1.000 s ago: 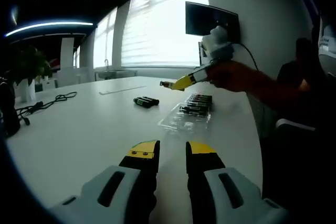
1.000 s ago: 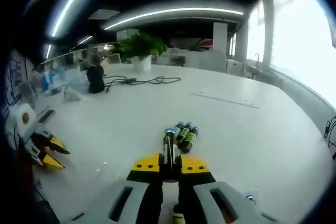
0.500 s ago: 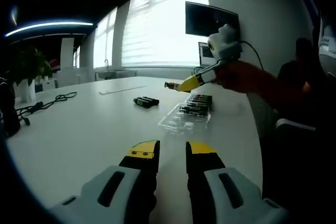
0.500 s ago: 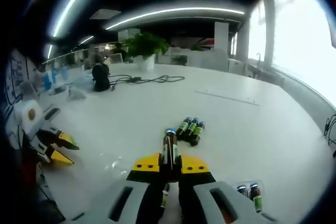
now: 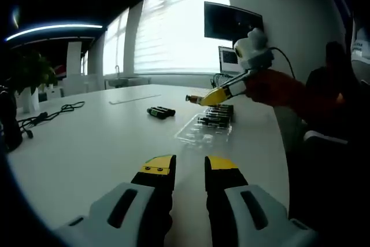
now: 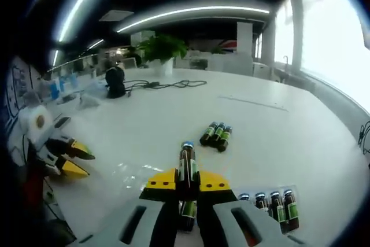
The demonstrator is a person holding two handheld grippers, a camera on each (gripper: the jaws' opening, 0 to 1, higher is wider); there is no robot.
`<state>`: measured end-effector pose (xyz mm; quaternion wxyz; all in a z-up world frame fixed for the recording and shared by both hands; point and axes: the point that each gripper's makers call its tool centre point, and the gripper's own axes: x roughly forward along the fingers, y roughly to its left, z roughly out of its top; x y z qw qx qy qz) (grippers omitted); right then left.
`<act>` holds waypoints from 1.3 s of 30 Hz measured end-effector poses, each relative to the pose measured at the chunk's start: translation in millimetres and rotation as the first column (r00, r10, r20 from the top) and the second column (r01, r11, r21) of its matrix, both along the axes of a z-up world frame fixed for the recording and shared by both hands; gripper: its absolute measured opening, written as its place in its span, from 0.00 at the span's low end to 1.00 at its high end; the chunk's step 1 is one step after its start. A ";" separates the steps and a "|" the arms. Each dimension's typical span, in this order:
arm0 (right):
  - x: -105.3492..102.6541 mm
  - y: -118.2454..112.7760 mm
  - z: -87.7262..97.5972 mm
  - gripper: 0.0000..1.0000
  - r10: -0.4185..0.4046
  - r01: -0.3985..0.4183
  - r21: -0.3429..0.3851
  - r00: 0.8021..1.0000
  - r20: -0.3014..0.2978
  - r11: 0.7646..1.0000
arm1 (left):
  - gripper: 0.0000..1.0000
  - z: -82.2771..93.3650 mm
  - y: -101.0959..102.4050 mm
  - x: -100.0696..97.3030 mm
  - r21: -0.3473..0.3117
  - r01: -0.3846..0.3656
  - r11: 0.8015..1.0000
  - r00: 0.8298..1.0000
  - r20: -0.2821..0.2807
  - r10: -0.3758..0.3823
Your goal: Grip medicine bottles put into box
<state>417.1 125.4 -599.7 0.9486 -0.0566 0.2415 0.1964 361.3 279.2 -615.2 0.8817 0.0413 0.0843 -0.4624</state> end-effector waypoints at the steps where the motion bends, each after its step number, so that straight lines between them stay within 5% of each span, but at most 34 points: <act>1: -0.9 0.6 -0.5 0.06 0.000 0.000 0.005 1.000 -0.002 1.000 | 0.14 0.0 0.0 0.0 0.000 0.000 1.000 1.000 0.000 0.000; 39: -23.3 9.2 -26.3 0.07 -0.048 0.044 -0.065 0.997 -0.063 0.997 | 0.14 -0.6 0.5 -0.5 0.001 0.001 1.000 1.000 0.001 -0.001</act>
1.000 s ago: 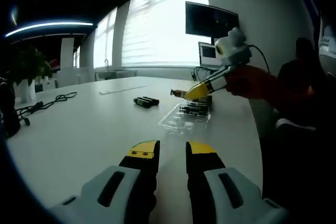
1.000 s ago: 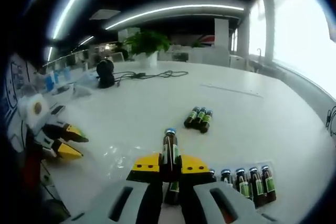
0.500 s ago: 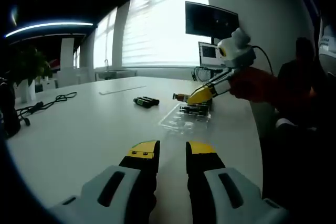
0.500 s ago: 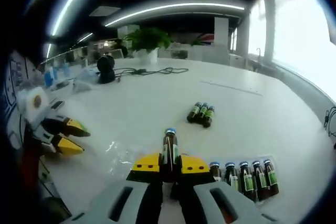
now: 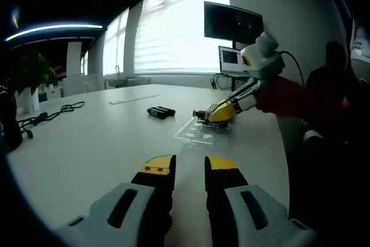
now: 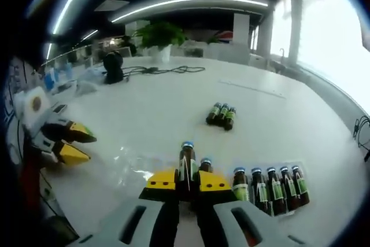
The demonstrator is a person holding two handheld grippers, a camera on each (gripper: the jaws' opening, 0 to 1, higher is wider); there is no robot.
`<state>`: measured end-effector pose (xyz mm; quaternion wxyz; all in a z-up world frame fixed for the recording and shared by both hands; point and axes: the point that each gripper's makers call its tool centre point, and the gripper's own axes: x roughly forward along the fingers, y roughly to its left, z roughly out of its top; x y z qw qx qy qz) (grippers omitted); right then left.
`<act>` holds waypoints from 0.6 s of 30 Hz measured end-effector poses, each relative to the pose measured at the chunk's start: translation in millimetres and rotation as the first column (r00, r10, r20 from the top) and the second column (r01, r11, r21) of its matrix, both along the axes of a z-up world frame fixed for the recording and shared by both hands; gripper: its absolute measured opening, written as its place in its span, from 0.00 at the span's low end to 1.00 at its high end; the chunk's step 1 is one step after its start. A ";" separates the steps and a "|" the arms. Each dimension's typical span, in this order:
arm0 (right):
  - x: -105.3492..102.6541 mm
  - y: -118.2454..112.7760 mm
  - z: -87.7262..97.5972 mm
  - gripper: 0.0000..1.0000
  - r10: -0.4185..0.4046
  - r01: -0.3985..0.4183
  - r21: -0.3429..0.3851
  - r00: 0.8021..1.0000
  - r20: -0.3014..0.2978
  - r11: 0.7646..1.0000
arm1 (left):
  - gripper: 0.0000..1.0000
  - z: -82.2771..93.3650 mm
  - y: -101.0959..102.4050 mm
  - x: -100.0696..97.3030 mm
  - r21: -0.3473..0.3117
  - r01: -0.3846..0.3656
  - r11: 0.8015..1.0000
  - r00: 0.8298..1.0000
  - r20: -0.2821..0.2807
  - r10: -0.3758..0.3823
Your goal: Grip medicine bottles put into box
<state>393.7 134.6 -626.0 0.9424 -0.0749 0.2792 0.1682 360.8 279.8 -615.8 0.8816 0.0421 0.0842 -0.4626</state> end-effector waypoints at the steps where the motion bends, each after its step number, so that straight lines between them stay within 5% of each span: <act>1: -0.4 -0.1 -0.5 0.07 -0.003 0.003 0.002 1.000 -0.003 1.000 | 0.14 0.0 -0.1 0.0 0.000 0.000 1.000 1.000 -0.001 0.000; 18: -3.5 -0.6 -2.8 0.08 -0.042 0.043 0.016 0.999 -0.015 0.999 | 0.14 0.2 0.2 -0.3 -0.002 0.000 1.000 1.000 -0.001 0.000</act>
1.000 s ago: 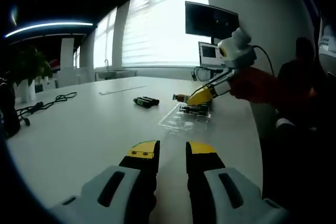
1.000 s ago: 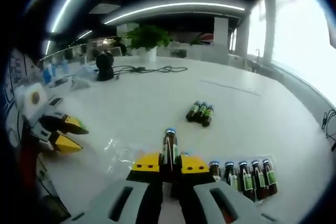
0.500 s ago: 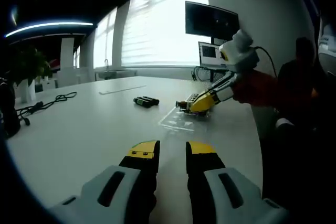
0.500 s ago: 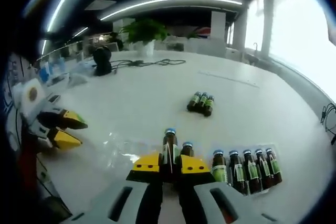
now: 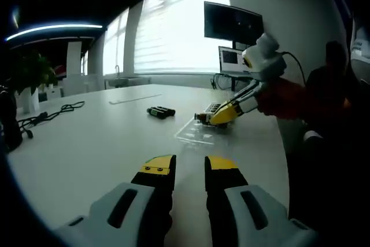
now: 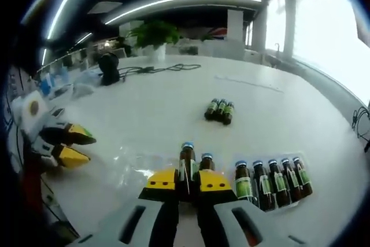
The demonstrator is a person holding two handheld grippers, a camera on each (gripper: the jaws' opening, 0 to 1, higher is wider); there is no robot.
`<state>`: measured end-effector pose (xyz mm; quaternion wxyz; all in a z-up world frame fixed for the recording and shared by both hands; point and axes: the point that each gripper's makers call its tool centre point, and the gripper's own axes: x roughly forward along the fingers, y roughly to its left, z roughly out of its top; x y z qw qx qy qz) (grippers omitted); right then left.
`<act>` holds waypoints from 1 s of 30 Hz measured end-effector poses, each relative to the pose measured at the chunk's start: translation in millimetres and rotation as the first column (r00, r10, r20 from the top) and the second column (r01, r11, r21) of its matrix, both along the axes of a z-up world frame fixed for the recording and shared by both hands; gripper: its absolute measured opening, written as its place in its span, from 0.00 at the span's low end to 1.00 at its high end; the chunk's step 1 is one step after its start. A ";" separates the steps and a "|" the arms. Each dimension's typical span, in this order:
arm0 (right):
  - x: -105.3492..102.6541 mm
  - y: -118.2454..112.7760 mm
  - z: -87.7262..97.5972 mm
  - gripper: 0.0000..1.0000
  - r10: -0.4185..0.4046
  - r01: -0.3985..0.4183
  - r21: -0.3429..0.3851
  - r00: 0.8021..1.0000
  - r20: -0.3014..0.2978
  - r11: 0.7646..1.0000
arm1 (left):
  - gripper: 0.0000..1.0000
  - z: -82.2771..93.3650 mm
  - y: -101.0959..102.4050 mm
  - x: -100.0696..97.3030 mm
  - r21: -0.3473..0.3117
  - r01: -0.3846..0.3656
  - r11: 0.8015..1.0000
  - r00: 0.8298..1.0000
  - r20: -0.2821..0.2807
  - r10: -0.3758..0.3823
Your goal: Grip medicine bottles put into box
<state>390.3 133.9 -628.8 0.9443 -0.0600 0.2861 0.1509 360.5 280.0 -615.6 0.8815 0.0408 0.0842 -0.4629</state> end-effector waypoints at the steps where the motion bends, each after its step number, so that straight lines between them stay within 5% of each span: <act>1: 0.2 -0.3 0.2 0.08 0.002 -0.002 -0.008 1.000 0.006 1.000 | 0.14 -0.1 0.0 0.0 0.001 0.000 1.000 1.000 0.000 0.000; 20: 1.5 -2.3 6.7 0.07 0.005 -0.006 0.013 0.999 0.044 1.000 | 0.14 -0.2 -0.7 0.2 0.003 0.000 1.000 1.000 0.001 0.000; 30: 2.5 -0.6 5.7 0.06 0.088 -0.088 -0.029 0.996 0.012 0.996 | 0.14 -0.4 -0.9 0.4 0.005 0.000 1.000 1.000 0.001 0.000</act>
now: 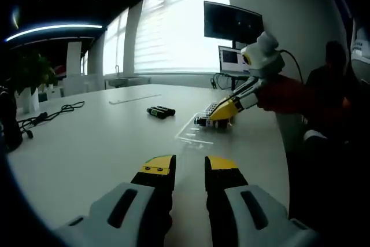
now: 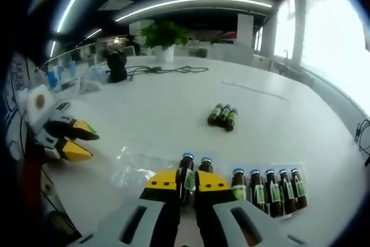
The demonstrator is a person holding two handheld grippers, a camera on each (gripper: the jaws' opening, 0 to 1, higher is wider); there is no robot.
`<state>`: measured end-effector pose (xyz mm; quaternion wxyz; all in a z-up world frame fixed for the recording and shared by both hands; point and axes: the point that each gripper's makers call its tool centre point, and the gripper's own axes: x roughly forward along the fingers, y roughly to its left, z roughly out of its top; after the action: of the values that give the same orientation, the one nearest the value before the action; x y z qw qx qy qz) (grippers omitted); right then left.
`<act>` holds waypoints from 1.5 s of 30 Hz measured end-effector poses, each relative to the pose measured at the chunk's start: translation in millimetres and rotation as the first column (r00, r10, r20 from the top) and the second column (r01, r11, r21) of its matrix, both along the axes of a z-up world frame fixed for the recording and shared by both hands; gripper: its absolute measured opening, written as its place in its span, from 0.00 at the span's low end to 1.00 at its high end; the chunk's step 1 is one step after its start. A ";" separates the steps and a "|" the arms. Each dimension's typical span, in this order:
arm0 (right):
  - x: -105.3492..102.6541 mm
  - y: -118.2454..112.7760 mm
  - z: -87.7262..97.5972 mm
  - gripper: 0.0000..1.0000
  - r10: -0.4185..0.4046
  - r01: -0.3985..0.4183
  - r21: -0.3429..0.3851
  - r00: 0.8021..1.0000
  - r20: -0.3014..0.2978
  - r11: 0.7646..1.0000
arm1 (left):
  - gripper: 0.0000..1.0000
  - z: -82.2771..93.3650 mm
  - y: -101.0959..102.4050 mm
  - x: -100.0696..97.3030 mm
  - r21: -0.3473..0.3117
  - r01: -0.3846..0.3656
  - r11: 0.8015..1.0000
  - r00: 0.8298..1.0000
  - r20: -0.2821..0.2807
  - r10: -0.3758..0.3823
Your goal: Grip medicine bottles put into box
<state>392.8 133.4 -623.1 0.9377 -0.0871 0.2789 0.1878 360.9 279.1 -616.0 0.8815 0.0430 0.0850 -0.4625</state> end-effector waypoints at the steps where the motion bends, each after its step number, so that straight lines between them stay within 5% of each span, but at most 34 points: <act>1: 0.1 0.1 -0.4 0.06 0.003 -0.003 0.000 1.000 -0.003 1.000 | 0.14 0.1 0.1 0.1 -0.001 0.000 1.000 1.000 -0.001 0.000; 8: 0.3 3.1 -5.1 0.05 0.030 -0.029 0.021 0.999 -0.045 0.999 | 0.14 0.0 -0.1 0.2 0.000 -0.001 1.000 1.000 -0.001 0.001; 24: -0.4 5.5 -5.2 0.04 -0.004 0.003 -0.028 1.000 -0.026 1.000 | 0.14 0.2 0.1 0.1 0.000 0.000 1.000 1.000 -0.001 0.000; 26: -4.0 4.0 -11.1 0.00 -0.020 0.018 -0.041 0.998 -0.064 0.999 | 0.14 0.2 0.0 0.2 0.000 0.000 1.000 1.000 -0.001 0.000; 27: 4.7 4.6 -8.3 0.00 -0.019 0.018 -0.037 1.000 -0.008 0.999 | 0.14 0.2 0.0 0.2 0.000 0.000 1.000 1.000 -0.001 0.000; 45: 5.3 4.2 -13.3 0.01 -0.042 0.042 -0.057 0.999 0.009 0.997 | 0.14 0.8 0.1 0.1 -0.007 0.000 1.000 1.000 0.000 0.000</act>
<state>398.1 137.5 -636.4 0.9397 -0.1088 0.2821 0.1598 361.0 279.2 -615.2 0.8816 0.0400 0.0837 -0.4627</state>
